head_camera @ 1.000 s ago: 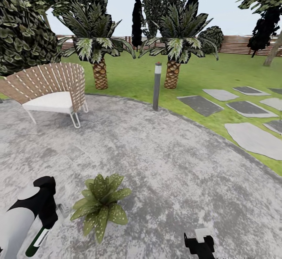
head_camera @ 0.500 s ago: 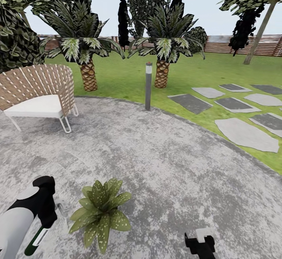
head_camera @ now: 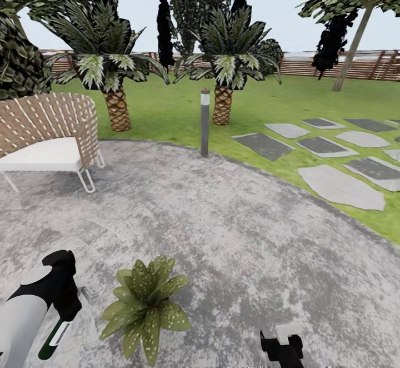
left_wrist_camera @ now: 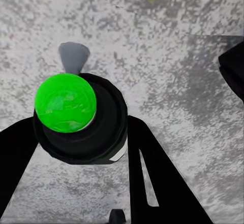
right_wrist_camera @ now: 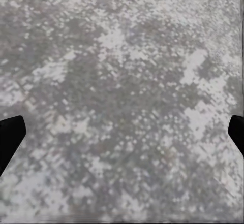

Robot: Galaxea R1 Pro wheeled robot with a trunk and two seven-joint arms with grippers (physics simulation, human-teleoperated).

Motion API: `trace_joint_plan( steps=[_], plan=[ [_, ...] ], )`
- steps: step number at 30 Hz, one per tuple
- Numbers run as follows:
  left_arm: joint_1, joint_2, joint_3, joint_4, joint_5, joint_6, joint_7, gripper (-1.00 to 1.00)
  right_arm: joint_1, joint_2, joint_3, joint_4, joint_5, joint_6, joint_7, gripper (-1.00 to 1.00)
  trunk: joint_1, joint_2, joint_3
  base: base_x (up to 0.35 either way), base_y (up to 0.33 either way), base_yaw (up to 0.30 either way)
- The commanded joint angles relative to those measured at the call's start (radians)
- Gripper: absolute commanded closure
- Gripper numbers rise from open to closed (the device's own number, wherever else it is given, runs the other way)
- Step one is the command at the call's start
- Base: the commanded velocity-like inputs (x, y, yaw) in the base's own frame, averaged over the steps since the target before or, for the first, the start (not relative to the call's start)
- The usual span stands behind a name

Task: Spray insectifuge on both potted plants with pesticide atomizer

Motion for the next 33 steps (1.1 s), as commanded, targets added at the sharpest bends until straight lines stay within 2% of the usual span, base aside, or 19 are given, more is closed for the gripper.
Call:
trace_joint_plan(
  steps=[1, 6, 11, 14, 16, 18, 22, 29, 33],
  plan=[
    [0.0, -0.001, 0.003, -0.001, -0.005, 0.01, -0.007, 1.0, -0.001, 0.0, 0.009, 0.001, 0.0, -0.001, -0.008, -1.0, 0.0, 0.0, 0.0, -0.011, 0.088, -0.257],
    [0.0, -0.001, 0.004, -0.001, -0.005, 0.01, -0.007, 1.0, -0.001, 0.0, 0.009, 0.001, 0.0, -0.001, -0.008, -1.0, 0.0, 0.0, 0.002, -0.003, 0.02, -0.217],
    [-0.007, -0.006, 0.001, -0.004, -0.005, 0.011, -0.008, 1.0, -0.001, 0.0, 0.009, 0.001, 0.0, -0.001, -0.008, -1.0, 0.0, 0.0, 0.002, 0.0, 0.001, -0.018],
    [-0.02, -0.052, -0.002, -0.005, -0.005, 0.015, -0.008, 1.0, -0.001, 0.0, 0.009, 0.001, 0.0, -0.001, -0.008, -1.0, 0.0, 0.0, 0.002, 0.0, 0.0, 0.0],
    [-0.016, -0.07, -0.006, -0.005, -0.01, 0.015, -0.008, 1.0, -0.001, 0.0, 0.008, 0.001, 0.0, -0.001, -0.008, -1.0, 0.0, 0.0, 0.002, 0.0, 0.0, 0.0],
    [-0.008, -0.077, -0.009, -0.004, -0.015, 0.014, -0.008, 1.0, -0.001, 0.0, 0.008, 0.001, 0.0, -0.001, -0.008, -1.0, 0.0, 0.0, 0.002, 0.0, 0.0, 0.0],
    [-0.004, -0.065, -0.007, 0.011, -0.014, 0.005, -0.004, 1.0, -0.001, 0.0, 0.01, 0.001, 0.0, -0.001, -0.008, -1.0, 0.0, 0.0, 0.002, 0.0, 0.0, 0.0],
    [0.0, -0.004, -0.003, 0.014, -0.006, -0.002, -0.004, 1.0, -0.001, 0.0, 0.01, 0.001, 0.0, -0.001, -0.008, -1.0, 0.0, 0.0, 0.002, 0.0, 0.0, 0.0],
    [0.073, 0.01, -0.006, 0.014, -0.007, -0.005, -0.004, 1.0, -0.001, 0.0, 0.01, 0.001, 0.0, -0.001, -0.008, -1.0, 0.0, 0.0, 0.002, 0.0, 0.0, 0.0]
  ],
)
